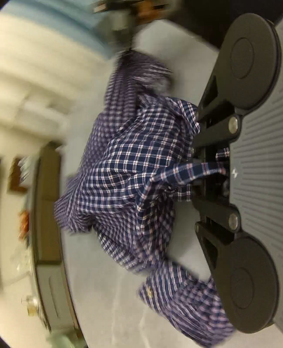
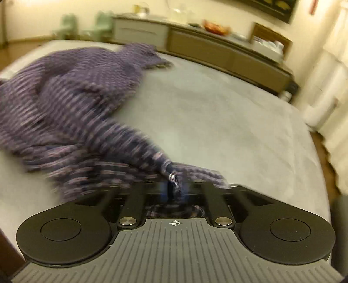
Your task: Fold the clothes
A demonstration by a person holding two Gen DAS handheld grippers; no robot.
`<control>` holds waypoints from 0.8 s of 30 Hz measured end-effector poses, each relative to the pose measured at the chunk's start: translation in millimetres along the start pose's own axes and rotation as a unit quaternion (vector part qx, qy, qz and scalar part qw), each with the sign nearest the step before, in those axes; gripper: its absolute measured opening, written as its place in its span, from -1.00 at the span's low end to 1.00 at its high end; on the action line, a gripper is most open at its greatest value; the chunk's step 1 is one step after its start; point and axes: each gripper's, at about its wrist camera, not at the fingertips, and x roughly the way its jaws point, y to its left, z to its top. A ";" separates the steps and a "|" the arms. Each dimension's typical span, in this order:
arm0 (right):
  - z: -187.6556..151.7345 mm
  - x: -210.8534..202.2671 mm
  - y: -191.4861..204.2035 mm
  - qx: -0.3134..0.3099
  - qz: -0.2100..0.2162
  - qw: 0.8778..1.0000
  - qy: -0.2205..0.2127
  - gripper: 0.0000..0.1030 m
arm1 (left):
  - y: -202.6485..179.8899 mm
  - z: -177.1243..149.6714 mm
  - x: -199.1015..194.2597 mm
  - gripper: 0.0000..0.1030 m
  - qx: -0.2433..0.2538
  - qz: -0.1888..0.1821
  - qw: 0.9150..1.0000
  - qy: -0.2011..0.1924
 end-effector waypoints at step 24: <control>178.3 217.7 139.0 0.021 0.049 0.996 0.069 0.57 | 90.9 45.4 92.6 0.49 -0.191 0.025 0.981 -0.036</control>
